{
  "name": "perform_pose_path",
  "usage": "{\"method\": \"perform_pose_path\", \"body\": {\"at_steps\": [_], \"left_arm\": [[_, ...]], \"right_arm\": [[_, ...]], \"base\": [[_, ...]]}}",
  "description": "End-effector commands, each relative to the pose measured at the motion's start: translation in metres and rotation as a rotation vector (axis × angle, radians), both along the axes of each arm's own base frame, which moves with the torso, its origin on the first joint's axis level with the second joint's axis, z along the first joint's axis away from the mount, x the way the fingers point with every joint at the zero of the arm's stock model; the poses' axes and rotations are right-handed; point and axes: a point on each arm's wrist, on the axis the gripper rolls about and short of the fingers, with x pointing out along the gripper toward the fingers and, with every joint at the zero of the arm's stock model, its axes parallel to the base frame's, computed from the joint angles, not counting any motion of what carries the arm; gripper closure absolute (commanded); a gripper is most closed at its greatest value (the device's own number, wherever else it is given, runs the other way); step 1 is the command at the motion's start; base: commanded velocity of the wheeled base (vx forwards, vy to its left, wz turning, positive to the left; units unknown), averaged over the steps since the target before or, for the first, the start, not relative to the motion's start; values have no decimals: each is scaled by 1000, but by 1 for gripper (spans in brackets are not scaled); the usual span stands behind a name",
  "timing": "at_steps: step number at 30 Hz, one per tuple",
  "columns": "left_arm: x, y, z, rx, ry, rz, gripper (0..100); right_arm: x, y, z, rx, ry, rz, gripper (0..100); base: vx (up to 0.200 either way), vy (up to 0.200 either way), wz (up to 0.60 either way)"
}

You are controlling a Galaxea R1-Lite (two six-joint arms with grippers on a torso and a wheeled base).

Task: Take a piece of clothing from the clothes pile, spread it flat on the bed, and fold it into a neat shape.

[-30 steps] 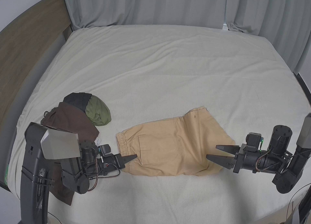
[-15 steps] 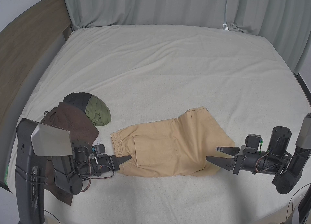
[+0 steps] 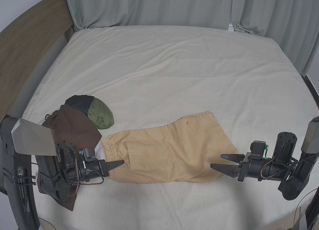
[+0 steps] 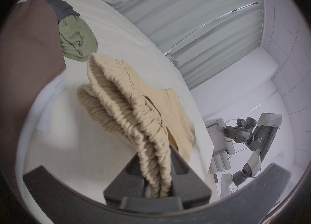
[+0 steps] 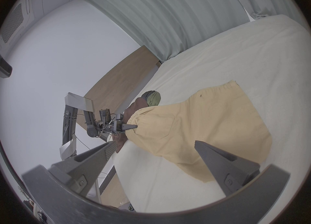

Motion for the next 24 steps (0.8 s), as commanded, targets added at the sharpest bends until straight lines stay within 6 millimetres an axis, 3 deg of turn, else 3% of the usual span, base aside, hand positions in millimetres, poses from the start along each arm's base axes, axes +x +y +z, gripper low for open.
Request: {"method": "perform_pose_path", "body": {"at_steps": [1,24], "left_arm": [[-9,12,18,-9,-29,24,100],[-25,37,18,21,-13,60,100]], "right_arm": [[0,0,-3,-4,12,2,0],[-2,2,-5,-9,20,14,0]], "base": [[0,0,0],[0,0,0]]}}
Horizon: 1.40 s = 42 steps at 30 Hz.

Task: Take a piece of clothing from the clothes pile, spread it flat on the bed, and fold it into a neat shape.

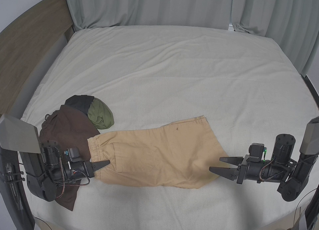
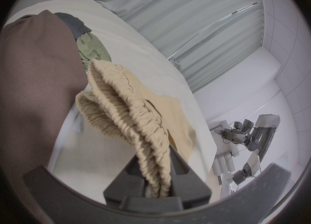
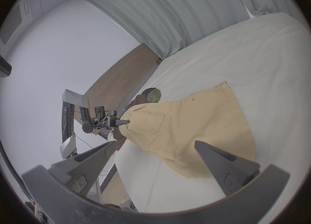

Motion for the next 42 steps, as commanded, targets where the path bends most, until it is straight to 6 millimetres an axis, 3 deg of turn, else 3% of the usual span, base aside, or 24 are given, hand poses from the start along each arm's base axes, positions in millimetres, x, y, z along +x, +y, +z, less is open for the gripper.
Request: {"method": "perform_pose_path", "body": {"at_steps": [1,10,19,42], "left_arm": [[-3,8,0,0,4,18,100],[-11,27,-2,13,-3,26,100],[-26,42,11,-10,-20,33,100],[-34,59,15,-18,-35,54,100]], "right_arm": [[0,0,0,-6,-11,5,0],[1,4,-5,-15,0,19,0],[1,4,-4,-15,-2,17,0],[1,4,-4,-14,-3,20,0]], "base": [[0,0,0],[0,0,0],[0,0,0],[0,0,0]]}}
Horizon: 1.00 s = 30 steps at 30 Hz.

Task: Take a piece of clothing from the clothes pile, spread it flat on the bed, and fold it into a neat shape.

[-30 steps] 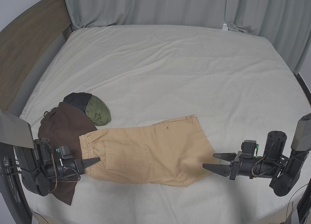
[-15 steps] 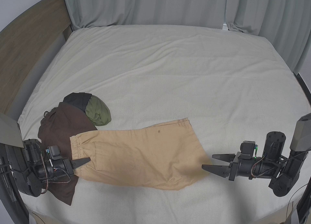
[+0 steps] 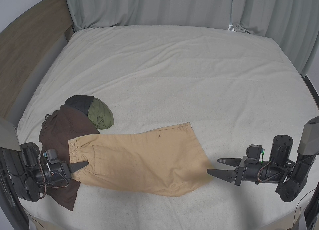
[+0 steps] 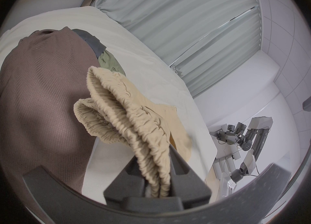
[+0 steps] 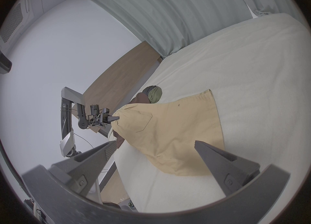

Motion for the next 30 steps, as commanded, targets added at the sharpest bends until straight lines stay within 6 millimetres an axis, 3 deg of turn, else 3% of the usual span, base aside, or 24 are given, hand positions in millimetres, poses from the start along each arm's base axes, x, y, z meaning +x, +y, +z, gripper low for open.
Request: {"method": "perform_pose_path", "body": {"at_steps": [1,9,30], "left_arm": [[-2,1,0,-3,4,3,100],[-2,-8,2,2,-13,-54,100],[36,-107,20,-20,-106,-233,100]], "right_arm": [[0,0,0,0,0,1,0],[0,0,0,1,-1,1,0],[1,-2,2,4,-11,-9,0]], "base": [[0,0,0],[0,0,0],[0,0,0]]}}
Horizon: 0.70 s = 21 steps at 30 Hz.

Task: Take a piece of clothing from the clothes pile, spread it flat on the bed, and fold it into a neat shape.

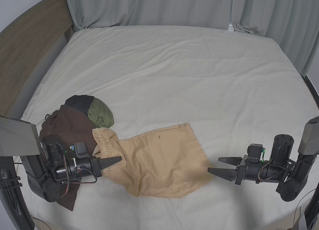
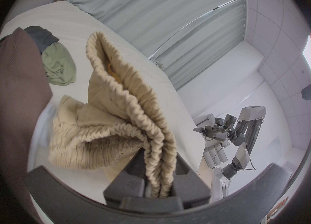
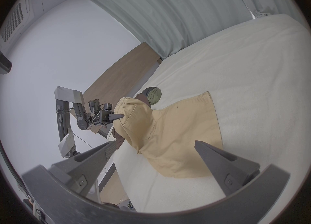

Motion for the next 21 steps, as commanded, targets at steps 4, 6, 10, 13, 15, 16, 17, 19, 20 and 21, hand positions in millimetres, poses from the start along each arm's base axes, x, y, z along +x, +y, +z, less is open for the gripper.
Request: {"method": "perform_pose_path", "body": {"at_steps": [4,6,10,13,15,16,17,19,20,21], "left_arm": [[16,-25,11,-40,-55,-57,100],[17,-30,12,-52,-55,-70,100],[21,-42,16,-77,-53,-97,100],[24,-50,16,-87,-50,-110,100],[25,-52,16,-89,-50,-115,100],[26,-54,15,-90,-51,-121,100],[28,-57,13,-90,-53,-127,100],[30,-61,11,-90,-51,-135,100],[31,-63,10,-90,-51,-139,100],[32,-65,9,-90,-50,-144,100]], "right_arm": [[0,0,1,1,-3,-2,0],[0,0,1,3,-5,-2,0],[0,-1,2,3,-6,-4,0],[0,-1,3,6,-9,-4,0],[0,-1,3,6,-8,-4,0],[0,-1,3,6,-9,-5,0],[0,-1,3,6,-8,-6,0],[1,-1,3,7,-10,-6,0],[1,-1,3,7,-10,-6,0],[1,-1,3,7,-10,-6,0]], "base": [[0,0,0],[0,0,0],[0,0,0],[0,0,0],[0,0,0],[0,0,0],[0,0,0],[0,0,0],[0,0,0],[0,0,0]]}}
